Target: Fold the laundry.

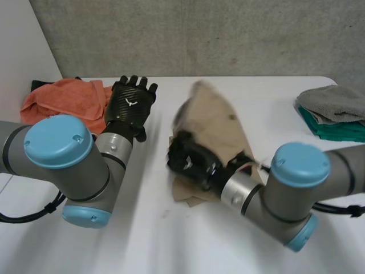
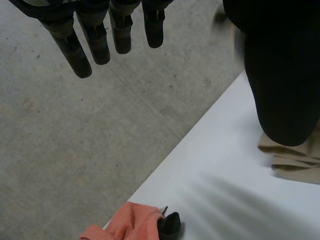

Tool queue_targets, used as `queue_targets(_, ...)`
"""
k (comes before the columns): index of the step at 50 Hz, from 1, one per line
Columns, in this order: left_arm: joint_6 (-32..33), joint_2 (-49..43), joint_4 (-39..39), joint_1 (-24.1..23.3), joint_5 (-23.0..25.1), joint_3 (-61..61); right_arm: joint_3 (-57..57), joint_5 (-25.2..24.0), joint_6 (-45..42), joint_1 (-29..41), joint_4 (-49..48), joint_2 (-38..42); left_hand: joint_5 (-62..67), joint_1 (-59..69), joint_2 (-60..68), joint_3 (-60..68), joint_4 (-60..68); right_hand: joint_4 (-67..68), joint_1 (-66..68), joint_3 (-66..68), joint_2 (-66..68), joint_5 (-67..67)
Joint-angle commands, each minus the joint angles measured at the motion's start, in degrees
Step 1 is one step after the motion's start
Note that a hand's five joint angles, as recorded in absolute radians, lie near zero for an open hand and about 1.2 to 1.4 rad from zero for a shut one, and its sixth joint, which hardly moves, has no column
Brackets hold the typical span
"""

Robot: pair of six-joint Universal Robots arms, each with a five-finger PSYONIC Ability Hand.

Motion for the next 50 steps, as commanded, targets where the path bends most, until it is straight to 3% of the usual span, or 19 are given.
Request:
queue_targets(1,-0.33,0.19,0.58,0.17,0.01,1.87,2.41,-3.01,-1.58,-0.34,-0.52,-2.32,-2.79,-1.07,-1.75,-2.02,-1.66,-35.81,-33.04,-35.67,-34.85,-35.26)
queue_targets(3,-0.33,0.19,0.49,0.00,0.01,3.27,3.11,-3.01,4.39,-1.92,-0.60,-5.65,-2.79,-1.07,-1.75,-2.02,-1.66,-40.51,-37.74,-40.37,-39.55,-39.96)
queue_targets(6,-1.03,-0.42,0.23,-0.35,0.01,6.44,4.43,-1.61,22.21,-5.00,-0.78,-11.11,-2.79,-1.07,-1.75,-2.02,-1.66,-47.35,-44.58,-47.21,-46.38,-46.80)
queue_targets(7,-1.99,-0.59,0.14,-0.53,0.01,8.01,4.43,0.40,30.61,-6.66,-0.43,-12.95,-2.79,-1.07,-1.75,-2.02,-1.66,-47.35,-44.58,-47.21,-46.38,-46.80)
queue_targets(10,-4.01,-1.47,-0.12,-0.88,0.27,10.39,3.99,5.06,40.86,-9.30,0.36,-14.37,-2.79,-1.07,-1.75,-2.02,-1.66,-47.35,-44.58,-47.21,-46.38,-46.80)
queue_targets(11,-5.58,-2.69,-0.56,-1.92,0.54,12.06,3.64,8.73,44.98,-10.70,1.49,-14.89,-2.79,-1.07,-1.75,-2.02,-1.66,-47.35,-44.58,-47.21,-46.38,-46.80)
queue_targets(14,-7.88,-5.85,-3.27,-5.17,0.80,16.27,1.46,14.46,48.71,-13.17,7.10,-15.68,-2.75,-1.03,-1.70,-1.98,-1.62,-47.35,-44.58,-47.21,-46.38,-46.80)
queue_targets(17,-8.67,-8.58,-6.61,-6.76,1.41,20.14,-1.71,16.15,48.89,-14.14,13.52,-14.55,-2.75,-1.03,-1.70,-1.98,-1.62,-47.35,-44.58,-47.21,-46.38,-46.80)
queue_targets(24,-9.99,-18.08,-16.99,-9.58,3.62,30.78,-15.86,15.89,47.84,-13.71,27.95,-3.66,-2.08,-0.36,-1.03,-1.31,-0.95,-47.35,-44.58,-47.21,-46.38,-46.80)
queue_targets(29,-11.13,-21.51,-23.66,-10.11,1.08,32.46,-23.33,9.23,48.36,-13.88,34.28,3.36,-1.74,-0.02,-0.69,-0.97,-0.61,-47.35,-44.58,-47.21,-46.38,-46.80)
queue_targets(33,-11.49,-22.91,-28.23,-10.20,-1.82,32.20,-25.97,7.01,47.75,-13.79,35.69,7.67,-1.74,-0.02,-0.69,-0.97,-0.61,-47.35,-44.58,-47.21,-46.38,-46.80)
queue_targets(41,-11.58,-23.98,-34.66,-10.11,-3.50,29.74,-26.33,9.73,42.15,-13.79,35.78,12.35,-1.74,-0.02,-0.69,-0.97,-0.61,-47.35,-44.58,-47.21,-46.38,-46.80)
queue_targets(50,-11.40,-21.52,-35.19,-9.93,-3.07,29.39,-25.54,16.33,33.25,-13.62,35.87,8.49,-2.24,-0.52,-1.19,-1.47,-1.11,-47.35,-44.58,-47.21,-46.38,-46.80)
